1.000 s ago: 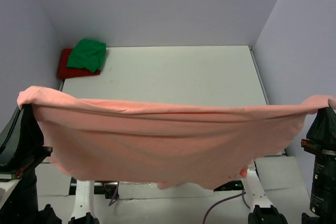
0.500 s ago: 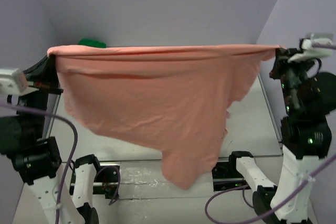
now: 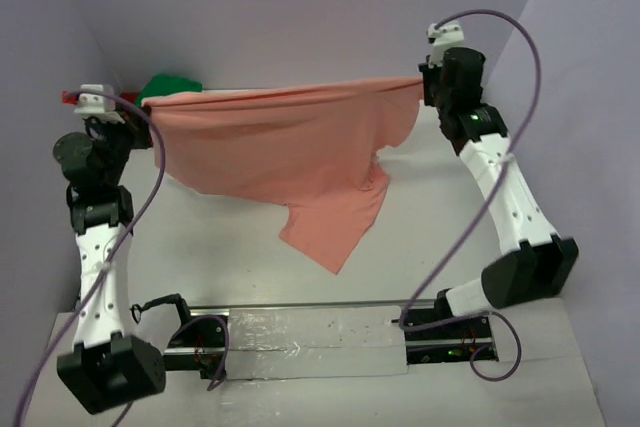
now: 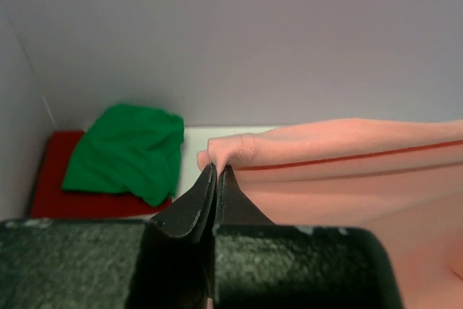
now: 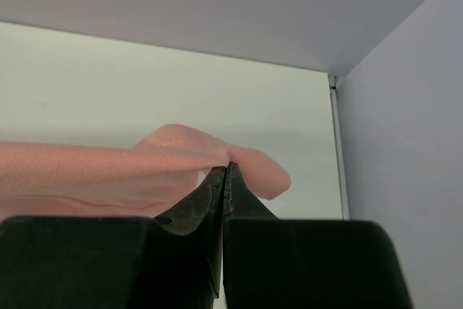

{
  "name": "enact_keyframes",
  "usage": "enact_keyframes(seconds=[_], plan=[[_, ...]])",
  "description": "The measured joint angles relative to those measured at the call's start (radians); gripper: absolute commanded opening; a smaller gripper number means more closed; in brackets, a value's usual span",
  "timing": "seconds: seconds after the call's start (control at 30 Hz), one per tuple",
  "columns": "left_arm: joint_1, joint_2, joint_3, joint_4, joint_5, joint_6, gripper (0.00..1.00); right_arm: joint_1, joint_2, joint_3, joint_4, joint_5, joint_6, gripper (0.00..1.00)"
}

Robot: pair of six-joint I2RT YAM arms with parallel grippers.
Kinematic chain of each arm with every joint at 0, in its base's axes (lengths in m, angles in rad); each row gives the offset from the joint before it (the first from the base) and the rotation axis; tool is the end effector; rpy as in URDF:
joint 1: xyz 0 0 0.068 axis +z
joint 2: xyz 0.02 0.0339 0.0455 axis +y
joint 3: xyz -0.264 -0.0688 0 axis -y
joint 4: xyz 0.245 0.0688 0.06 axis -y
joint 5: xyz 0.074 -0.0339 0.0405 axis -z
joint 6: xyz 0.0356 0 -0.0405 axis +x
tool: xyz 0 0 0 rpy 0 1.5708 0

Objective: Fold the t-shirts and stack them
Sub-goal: Flatten the tshirt out

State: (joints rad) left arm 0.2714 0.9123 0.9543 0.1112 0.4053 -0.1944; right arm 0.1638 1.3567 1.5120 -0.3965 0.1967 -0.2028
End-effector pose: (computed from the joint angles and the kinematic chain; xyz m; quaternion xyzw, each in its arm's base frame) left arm 0.2024 0.0418 0.4088 0.0015 0.6557 -0.1023 0.7481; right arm 0.2995 0.0425 0.4426 -0.0832 0.7812 -0.0892 0.6123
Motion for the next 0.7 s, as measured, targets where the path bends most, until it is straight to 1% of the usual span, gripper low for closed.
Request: enact_keyframes(seconds=[0.17, 0.3, 0.37, 0.4, 0.43, 0.47, 0.5, 0.53, 0.57, 0.6, 0.63, 0.7], plan=[[-0.094, 0.22, -0.097, 0.173, -0.086, 0.071, 0.0, 0.021, 0.24, 0.008, 0.084, 0.07, -0.009, 0.0], [-0.161, 0.426, -0.103, 0.306, -0.159, 0.116, 0.01, 0.026, 0.433, 0.072, 0.111, 0.119, -0.016, 0.0], [-0.182, 0.519, -0.098, 0.374, -0.192, 0.132, 0.08, 0.026, 0.516, 0.112, 0.121, 0.141, -0.019, 0.0], [-0.194, 0.574, -0.089, 0.407, -0.211, 0.14, 0.15, 0.026, 0.55, 0.132, 0.124, 0.151, -0.02, 0.0], [-0.203, 0.621, -0.079, 0.435, -0.225, 0.149, 0.44, 0.026, 0.577, 0.153, 0.132, 0.161, -0.023, 0.0], [-0.211, 0.664, -0.066, 0.46, -0.24, 0.159, 0.61, 0.026, 0.609, 0.177, 0.141, 0.172, -0.023, 0.0], [-0.219, 0.704, -0.052, 0.484, -0.257, 0.166, 0.74, 0.026, 0.637, 0.202, 0.148, 0.182, -0.024, 0.2], [-0.225, 0.747, -0.036, 0.509, -0.278, 0.173, 0.99, 0.026, 0.665, 0.231, 0.159, 0.192, -0.022, 0.41], [-0.229, 0.776, -0.023, 0.531, -0.298, 0.188, 0.99, 0.026, 0.69, 0.264, 0.159, 0.204, -0.019, 0.58], [-0.234, 0.805, -0.009, 0.553, -0.317, 0.192, 0.99, 0.026, 0.718, 0.306, 0.153, 0.216, -0.024, 0.77], [-0.238, 0.828, 0.003, 0.579, -0.339, 0.2, 0.99, 0.026, 0.748, 0.356, 0.154, 0.229, -0.026, 0.81], [-0.245, 0.857, 0.022, 0.617, -0.377, 0.217, 0.99, 0.029, 0.789, 0.435, 0.164, 0.25, -0.035, 0.86]])
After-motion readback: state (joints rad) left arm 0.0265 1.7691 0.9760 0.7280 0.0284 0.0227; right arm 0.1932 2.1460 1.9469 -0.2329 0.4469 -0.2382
